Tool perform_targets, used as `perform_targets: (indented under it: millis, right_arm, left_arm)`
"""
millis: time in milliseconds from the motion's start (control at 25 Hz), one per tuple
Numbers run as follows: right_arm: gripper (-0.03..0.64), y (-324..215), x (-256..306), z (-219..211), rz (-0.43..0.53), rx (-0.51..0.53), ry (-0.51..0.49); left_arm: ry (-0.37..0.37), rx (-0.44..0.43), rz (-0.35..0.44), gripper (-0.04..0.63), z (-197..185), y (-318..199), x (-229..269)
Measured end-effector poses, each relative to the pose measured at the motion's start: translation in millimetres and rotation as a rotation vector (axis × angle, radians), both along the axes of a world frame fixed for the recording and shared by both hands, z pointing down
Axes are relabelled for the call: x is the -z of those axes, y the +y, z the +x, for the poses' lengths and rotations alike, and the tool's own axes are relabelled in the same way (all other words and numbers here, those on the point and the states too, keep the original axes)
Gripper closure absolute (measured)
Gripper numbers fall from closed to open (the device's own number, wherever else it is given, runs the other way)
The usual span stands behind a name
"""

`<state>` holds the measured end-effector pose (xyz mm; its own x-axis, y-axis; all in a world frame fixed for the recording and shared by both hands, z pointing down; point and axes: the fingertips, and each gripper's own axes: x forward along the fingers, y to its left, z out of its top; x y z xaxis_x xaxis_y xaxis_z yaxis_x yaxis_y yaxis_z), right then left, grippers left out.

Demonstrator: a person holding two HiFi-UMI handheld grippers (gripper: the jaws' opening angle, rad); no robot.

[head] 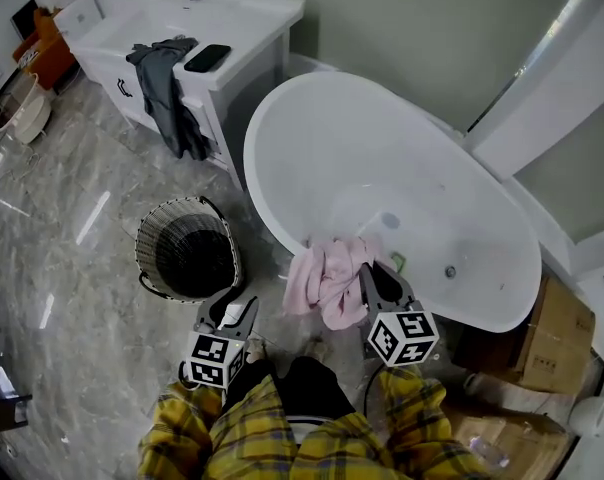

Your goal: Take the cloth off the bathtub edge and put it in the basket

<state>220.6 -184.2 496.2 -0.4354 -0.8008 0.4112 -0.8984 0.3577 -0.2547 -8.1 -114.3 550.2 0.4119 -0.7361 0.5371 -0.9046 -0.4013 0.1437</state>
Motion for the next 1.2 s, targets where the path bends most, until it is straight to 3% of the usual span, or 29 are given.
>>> perform_targets:
  millis: [240, 640, 880, 1040, 1200]
  right_arm:
    - [0.560, -2.6, 80.2, -17.3, 0.082, 0.062, -0.111]
    - [0.560, -3.7, 231.9, -59.1, 0.245, 0.260, -0.180]
    - [0.560, 8.8, 300.8, -70.2, 0.309, 0.325, -0.151]
    - [0.560, 17.0, 323.2, -63.0, 0.317, 0.331, -0.126]
    - [0.560, 16.9, 329.8, -52.9, 0.315, 0.321, -0.109]
  left_arm:
    - [0.038, -0.083, 0.004, 0.388, 14.0, 5.0, 0.6]
    - [0.125, -0.251, -0.030, 0.319, 56.1, 12.7, -22.5]
    - [0.184, -0.295, -0.045, 0.281, 89.5, 7.9, -41.3]
    - [0.185, -0.321, -0.060, 0.253, 109.3, 4.9, -53.2]
    - [0.233, -0.302, -0.085, 0.225, 123.0, -6.0, -73.5]
